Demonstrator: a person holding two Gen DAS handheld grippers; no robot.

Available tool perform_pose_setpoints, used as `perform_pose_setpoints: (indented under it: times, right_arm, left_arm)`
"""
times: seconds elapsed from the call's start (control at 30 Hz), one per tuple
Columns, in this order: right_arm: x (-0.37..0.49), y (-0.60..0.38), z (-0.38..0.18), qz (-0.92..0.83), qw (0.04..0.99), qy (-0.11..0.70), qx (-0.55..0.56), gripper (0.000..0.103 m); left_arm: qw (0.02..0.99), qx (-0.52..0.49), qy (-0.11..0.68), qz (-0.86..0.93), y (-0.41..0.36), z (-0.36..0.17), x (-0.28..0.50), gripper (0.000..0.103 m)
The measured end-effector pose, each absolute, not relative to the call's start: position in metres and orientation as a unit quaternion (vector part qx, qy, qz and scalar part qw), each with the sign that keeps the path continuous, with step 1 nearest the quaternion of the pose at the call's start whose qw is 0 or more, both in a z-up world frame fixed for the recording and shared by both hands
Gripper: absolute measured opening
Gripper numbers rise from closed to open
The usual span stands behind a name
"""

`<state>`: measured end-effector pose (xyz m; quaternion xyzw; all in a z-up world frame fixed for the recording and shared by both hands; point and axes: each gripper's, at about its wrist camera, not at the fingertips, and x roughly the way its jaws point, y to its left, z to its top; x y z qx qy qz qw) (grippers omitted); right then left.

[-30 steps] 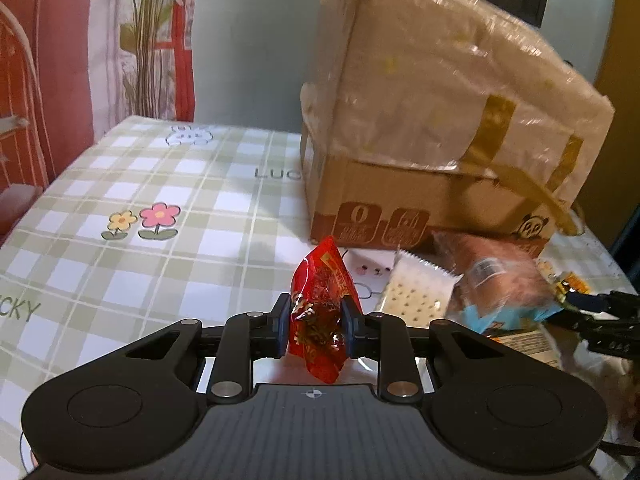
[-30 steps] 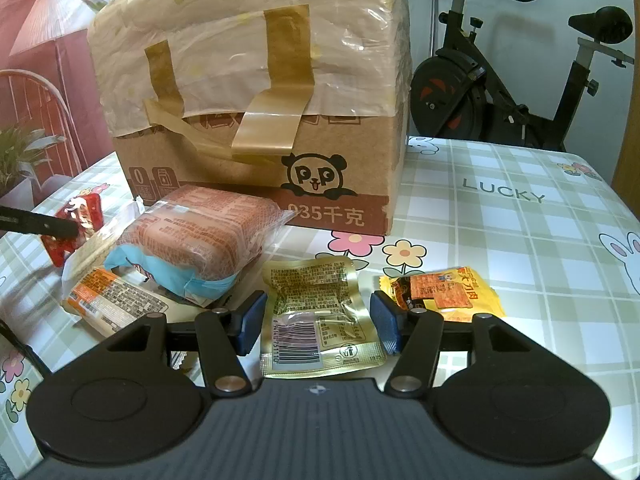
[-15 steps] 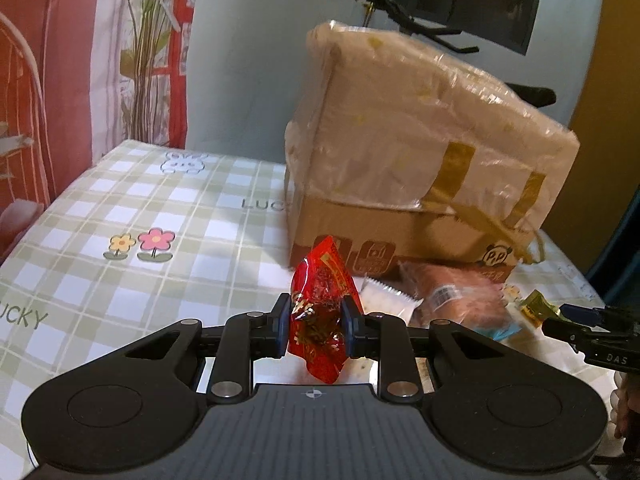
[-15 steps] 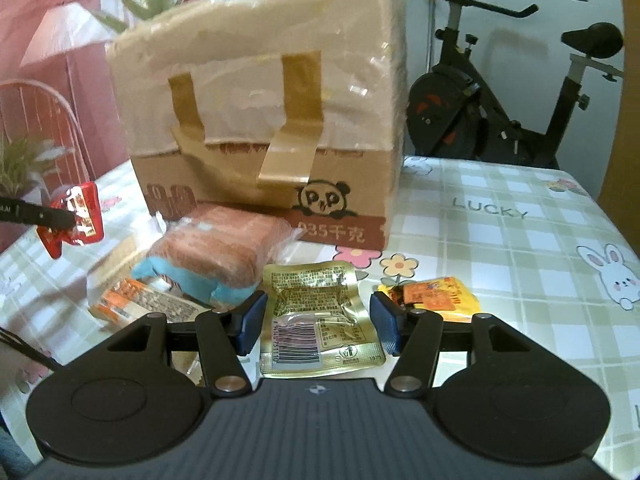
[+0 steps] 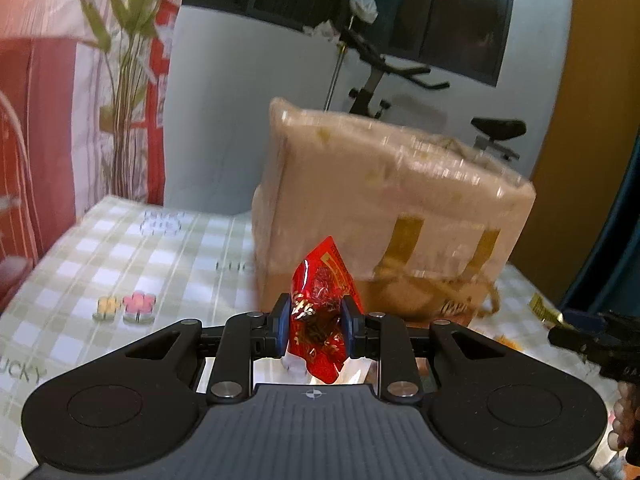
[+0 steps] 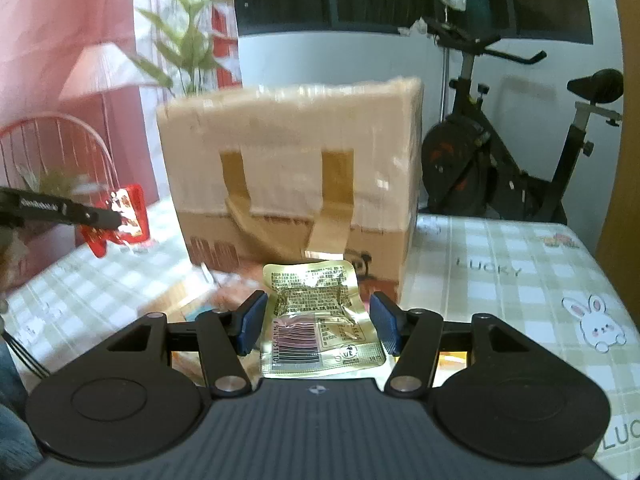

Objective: Organize snacks
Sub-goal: 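Carry both packets over the box and open both grippers inside, then lower both open tools back toward the remaining snacks on the table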

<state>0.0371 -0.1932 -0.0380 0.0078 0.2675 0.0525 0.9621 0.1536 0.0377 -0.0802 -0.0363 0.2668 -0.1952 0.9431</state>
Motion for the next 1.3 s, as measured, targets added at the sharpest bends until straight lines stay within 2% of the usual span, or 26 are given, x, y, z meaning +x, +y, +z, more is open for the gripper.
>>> perform_pose_setpoints:
  times: [0.3, 0.47, 0.83, 0.9, 1.13, 1.2, 1.3]
  right_arm:
    - [0.06, -0.196, 0.035, 0.072, 0.982, 0.172, 0.001, 0.059]
    - [0.108, -0.196, 0.074, 0.087, 0.987, 0.133, -0.022, 0.059]
    - [0.259, -0.206, 0.067, 0.037, 0.972, 0.228, -0.028, 0.059]
    - [0.269, -0.209, 0.062, 0.025, 0.971, 0.24, -0.011, 0.059]
    - [0.276, -0.215, 0.056, 0.007, 0.965, 0.262, -0.01, 0.064]
    - [0.276, -0.218, 0.058, 0.0, 0.964, 0.265, 0.005, 0.075]
    - [0.271, -0.223, 0.061, -0.001, 0.965, 0.262, 0.018, 0.077]
  left_arm:
    - [0.958, -0.023, 0.181, -0.219, 0.017, -0.017, 0.189, 0.027]
    - [0.959, -0.011, 0.172, -0.223, -0.007, 0.005, 0.238, 0.027]
    - [0.953, 0.001, 0.24, -0.184, -0.042, -0.016, 0.325, 0.028]
    - [0.953, 0.008, 0.246, -0.178, -0.038, -0.017, 0.326, 0.031]
    - [0.955, 0.006, 0.247, -0.166, -0.029, -0.014, 0.323, 0.058]
    - [0.956, 0.008, 0.243, -0.164, -0.026, -0.01, 0.319, 0.06]
    - [0.957, 0.014, 0.239, -0.163, -0.023, -0.004, 0.311, 0.064]
